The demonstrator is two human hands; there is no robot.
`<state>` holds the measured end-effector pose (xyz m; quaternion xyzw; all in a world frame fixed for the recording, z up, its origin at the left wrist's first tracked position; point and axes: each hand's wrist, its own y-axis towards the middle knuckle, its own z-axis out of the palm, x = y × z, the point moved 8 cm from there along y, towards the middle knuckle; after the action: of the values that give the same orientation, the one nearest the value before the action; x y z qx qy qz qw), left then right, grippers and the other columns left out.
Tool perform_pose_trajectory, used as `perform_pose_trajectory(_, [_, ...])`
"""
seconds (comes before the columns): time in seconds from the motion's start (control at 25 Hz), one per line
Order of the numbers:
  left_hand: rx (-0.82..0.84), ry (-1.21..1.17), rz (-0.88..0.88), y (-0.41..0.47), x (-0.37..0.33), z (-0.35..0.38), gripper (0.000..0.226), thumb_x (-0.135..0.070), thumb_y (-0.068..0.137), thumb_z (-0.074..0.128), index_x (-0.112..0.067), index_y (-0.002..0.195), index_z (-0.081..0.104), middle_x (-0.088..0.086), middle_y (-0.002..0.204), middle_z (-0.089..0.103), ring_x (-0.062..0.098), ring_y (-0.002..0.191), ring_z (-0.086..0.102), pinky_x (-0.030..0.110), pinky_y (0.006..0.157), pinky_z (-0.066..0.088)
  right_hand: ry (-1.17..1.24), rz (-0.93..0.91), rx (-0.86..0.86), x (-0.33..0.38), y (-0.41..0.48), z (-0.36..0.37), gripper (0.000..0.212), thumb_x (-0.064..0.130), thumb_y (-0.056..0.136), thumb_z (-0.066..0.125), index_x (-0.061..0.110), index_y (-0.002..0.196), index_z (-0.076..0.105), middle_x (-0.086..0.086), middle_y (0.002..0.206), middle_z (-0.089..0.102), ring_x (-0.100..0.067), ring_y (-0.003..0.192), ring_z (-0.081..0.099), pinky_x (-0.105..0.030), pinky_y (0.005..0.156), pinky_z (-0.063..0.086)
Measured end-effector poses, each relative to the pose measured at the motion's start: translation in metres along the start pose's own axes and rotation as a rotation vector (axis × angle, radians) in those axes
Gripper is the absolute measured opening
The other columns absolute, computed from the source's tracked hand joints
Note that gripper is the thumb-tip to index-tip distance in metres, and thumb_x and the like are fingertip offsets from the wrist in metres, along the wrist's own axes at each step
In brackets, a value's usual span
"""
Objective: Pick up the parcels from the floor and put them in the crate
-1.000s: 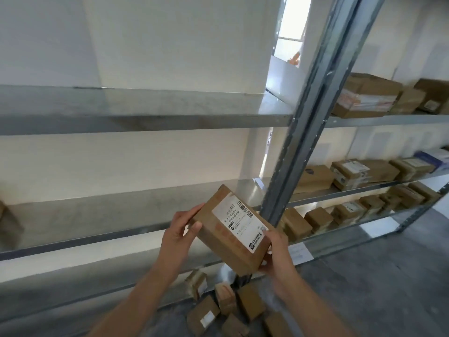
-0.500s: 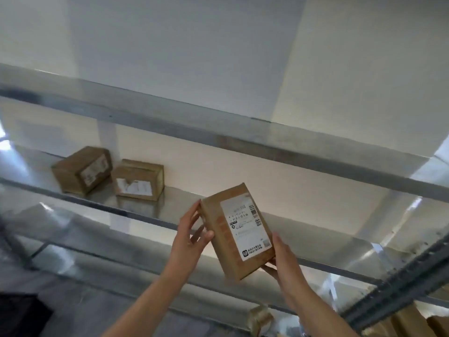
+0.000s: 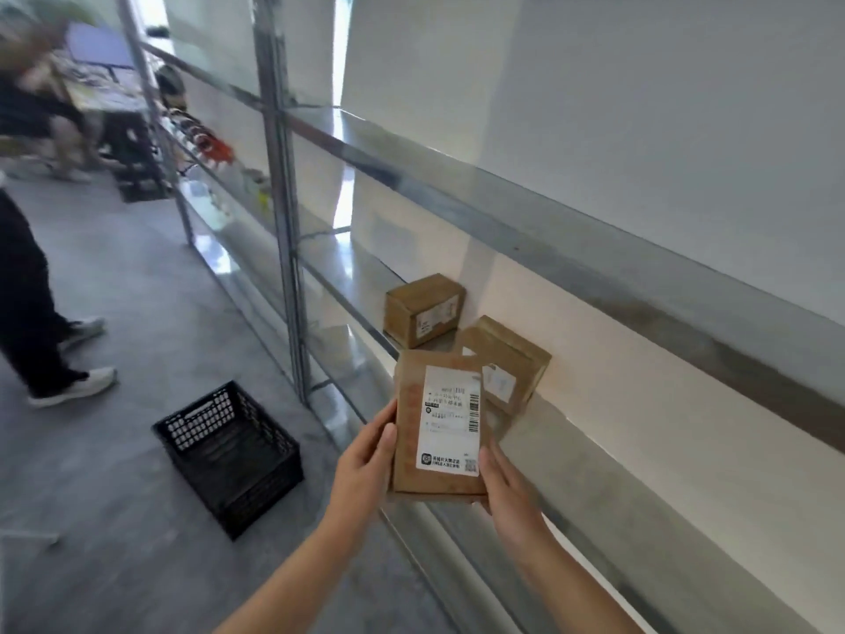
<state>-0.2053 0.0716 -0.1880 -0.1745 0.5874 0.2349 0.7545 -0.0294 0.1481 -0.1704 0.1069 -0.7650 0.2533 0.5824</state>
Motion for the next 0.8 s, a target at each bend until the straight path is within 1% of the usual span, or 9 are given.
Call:
perform_pose_trajectory(0.12, [-0.124, -0.035, -0.065, 0.001, 0.006, -0.039, 0.044, -0.041, 0.088, 0.063, -0.038, 0.132, 0.058, -0.009, 0.132, 0.063, 0.012, 0.123, 0.059, 0.038, 0.103, 0.047, -0.043, -0.026, 0.175, 0.006, 0.039, 0.038, 0.038, 0.032, 0.106, 0.038, 0.057, 0.135, 0.039, 0.036, 0.125, 0.051, 0.017, 0.113, 0.05, -0.014, 0.101, 0.042])
perform_pose_trajectory(0.24, [-0.281, -0.036, -0.058, 0.005, 0.007, -0.076, 0.041, -0.031, 0.093, 0.061, -0.036, 0.133, 0.058, -0.008, 0.131, 0.064, 0.01, 0.118, 0.062, 0.023, 0.089, 0.054, -0.048, -0.055, 0.355, 0.012, 0.079, 0.081, 0.042, 0.02, 0.106, 0.042, 0.061, 0.117, 0.042, 0.041, 0.113, 0.051, 0.031, 0.096, 0.051, 0.003, 0.076, 0.041])
perform_pose_trajectory(0.36, [-0.396, -0.049, -0.05, 0.006, 0.007, -0.098, 0.039, -0.021, 0.097, 0.057, -0.031, 0.134, 0.057, -0.006, 0.126, 0.067, 0.01, 0.115, 0.064, 0.019, 0.082, 0.055, -0.075, -0.051, 0.466, 0.007, 0.101, 0.114, 0.043, 0.023, 0.105, 0.043, 0.058, 0.131, 0.039, 0.035, 0.119, 0.054, 0.025, 0.101, 0.054, 0.0, 0.079, 0.042])
perform_pose_trajectory(0.48, [-0.491, -0.038, -0.06, -0.001, 0.014, -0.117, 0.041, -0.021, 0.097, 0.056, -0.029, 0.137, 0.054, -0.008, 0.127, 0.066, 0.01, 0.116, 0.063, 0.021, 0.086, 0.055, -0.119, -0.039, 0.558, 0.003, 0.117, 0.141, 0.04, 0.03, 0.104, 0.044, 0.063, 0.127, 0.039, 0.041, 0.113, 0.054, 0.028, 0.098, 0.053, 0.002, 0.077, 0.043])
perform_pose_trajectory(0.56, [-0.559, -0.05, -0.069, -0.006, 0.019, -0.134, 0.042, -0.022, 0.097, 0.057, -0.03, 0.138, 0.053, -0.007, 0.127, 0.066, 0.011, 0.116, 0.063, 0.025, 0.091, 0.055, -0.161, -0.025, 0.627, 0.001, 0.124, 0.162, 0.04, 0.036, 0.104, 0.042, 0.061, 0.135, 0.037, 0.034, 0.121, 0.058, 0.015, 0.11, 0.057, -0.013, 0.094, 0.048])
perform_pose_trajectory(0.6, [-0.588, -0.055, -0.072, -0.006, 0.023, -0.143, 0.042, -0.022, 0.097, 0.057, -0.03, 0.138, 0.054, -0.007, 0.127, 0.066, 0.012, 0.116, 0.063, 0.026, 0.092, 0.055, -0.196, -0.018, 0.647, 0.0, 0.129, 0.173, 0.04, 0.037, 0.104, 0.042, 0.058, 0.138, 0.036, 0.032, 0.12, 0.06, 0.011, 0.111, 0.058, -0.016, 0.095, 0.048])
perform_pose_trajectory(0.64, [-0.615, -0.06, -0.073, -0.005, 0.027, -0.152, 0.042, -0.021, 0.097, 0.057, -0.03, 0.138, 0.054, -0.006, 0.127, 0.067, 0.012, 0.116, 0.064, 0.027, 0.093, 0.054, -0.215, -0.007, 0.657, 0.002, 0.133, 0.184, 0.037, 0.038, 0.104, 0.041, 0.056, 0.137, 0.038, 0.033, 0.113, 0.064, 0.012, 0.105, 0.06, -0.012, 0.088, 0.049])
perform_pose_trajectory(0.72, [-0.648, -0.069, -0.08, 0.001, 0.03, -0.167, 0.043, -0.02, 0.096, 0.057, -0.029, 0.138, 0.053, -0.008, 0.126, 0.067, 0.011, 0.116, 0.064, 0.027, 0.093, 0.054, -0.239, 0.033, 0.664, 0.001, 0.145, 0.203, 0.029, 0.043, 0.104, 0.036, 0.049, 0.128, 0.051, 0.03, 0.099, 0.071, 0.012, 0.097, 0.064, -0.006, 0.072, 0.048])
perform_pose_trajectory(0.8, [-0.669, -0.082, -0.087, 0.009, 0.034, -0.185, 0.043, -0.021, 0.097, 0.057, -0.03, 0.138, 0.053, -0.009, 0.125, 0.067, 0.01, 0.116, 0.064, 0.027, 0.094, 0.054, -0.276, 0.069, 0.669, 0.002, 0.157, 0.227, 0.043, 0.05, 0.104, 0.028, 0.037, 0.12, 0.065, 0.017, 0.102, 0.075, -0.001, 0.102, 0.066, -0.013, 0.082, 0.047])
